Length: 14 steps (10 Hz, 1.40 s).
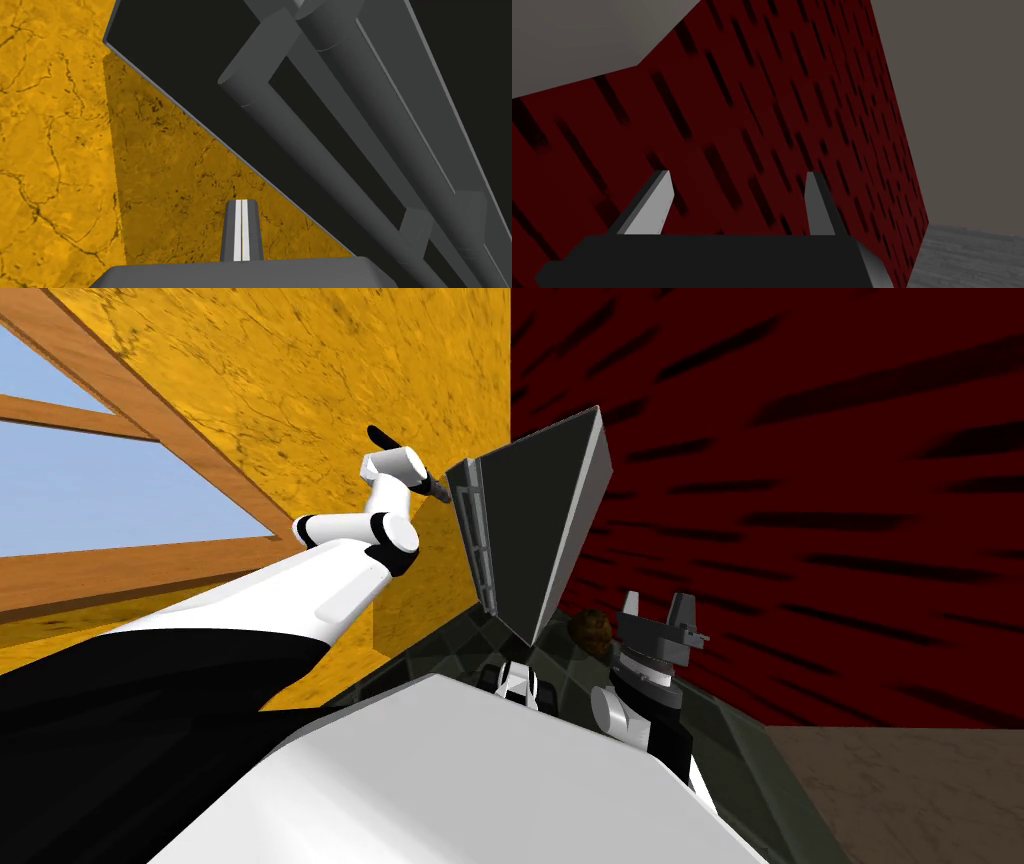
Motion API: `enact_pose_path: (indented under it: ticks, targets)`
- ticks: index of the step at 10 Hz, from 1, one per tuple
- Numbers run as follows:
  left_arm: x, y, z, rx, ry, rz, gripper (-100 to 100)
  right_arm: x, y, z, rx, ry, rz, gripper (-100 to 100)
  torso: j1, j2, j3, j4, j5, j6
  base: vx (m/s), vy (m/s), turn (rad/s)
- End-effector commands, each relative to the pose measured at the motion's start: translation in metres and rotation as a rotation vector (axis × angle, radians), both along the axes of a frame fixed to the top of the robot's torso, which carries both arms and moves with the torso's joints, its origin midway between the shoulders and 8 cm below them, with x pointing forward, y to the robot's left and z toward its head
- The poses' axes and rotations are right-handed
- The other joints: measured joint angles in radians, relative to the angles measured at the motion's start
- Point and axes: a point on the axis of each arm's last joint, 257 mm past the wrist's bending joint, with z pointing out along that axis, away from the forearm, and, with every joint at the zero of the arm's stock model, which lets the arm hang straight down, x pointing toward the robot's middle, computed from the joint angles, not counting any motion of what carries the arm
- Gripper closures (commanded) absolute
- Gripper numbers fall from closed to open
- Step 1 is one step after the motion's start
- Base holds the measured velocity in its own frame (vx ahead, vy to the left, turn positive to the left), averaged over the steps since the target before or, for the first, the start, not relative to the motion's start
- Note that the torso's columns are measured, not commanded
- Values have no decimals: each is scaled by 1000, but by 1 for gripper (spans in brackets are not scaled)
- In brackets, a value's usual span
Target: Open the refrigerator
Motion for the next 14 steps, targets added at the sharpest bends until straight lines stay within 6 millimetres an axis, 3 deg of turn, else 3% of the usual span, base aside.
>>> enact_pose_path:
  ticks: [1,3,4,6,7,13,14]
  targets:
    - [-13,29,2,2,-6,61,100,0,0,0,0,0,0,0,1,-1,0,0,0,0,-127,-247,161]
    - [-13,29,2,2,-6,61,100,0,0,0,0,0,0,0,4,-7,-4,-2,1,1,-42,-106,16]
    - [-24,51,4,3,-9,107,100,0,0,0,0,0,0,0,11,-9,-6,-3,3,0,-67,-153,209]
    - [-23,48,3,3,-7,101,100,0,0,0,0,0,0,0,0,0,0,0,0,0,-76,-122,94]
    - [-20,41,-1,-21,3,87,-100,0,0,0,0,0,0,0,5,-2,-1,0,1,1,115,-18,-127]
    - [-7,11,-23,-96,55,31,-100,0,0,0,-1,0,0,0,1,-1,-1,0,0,0,228,27,-120]
    - [-9,14,-20,-88,48,37,-100,0,0,0,-1,0,0,0,0,-1,0,0,0,0,108,10,-26]
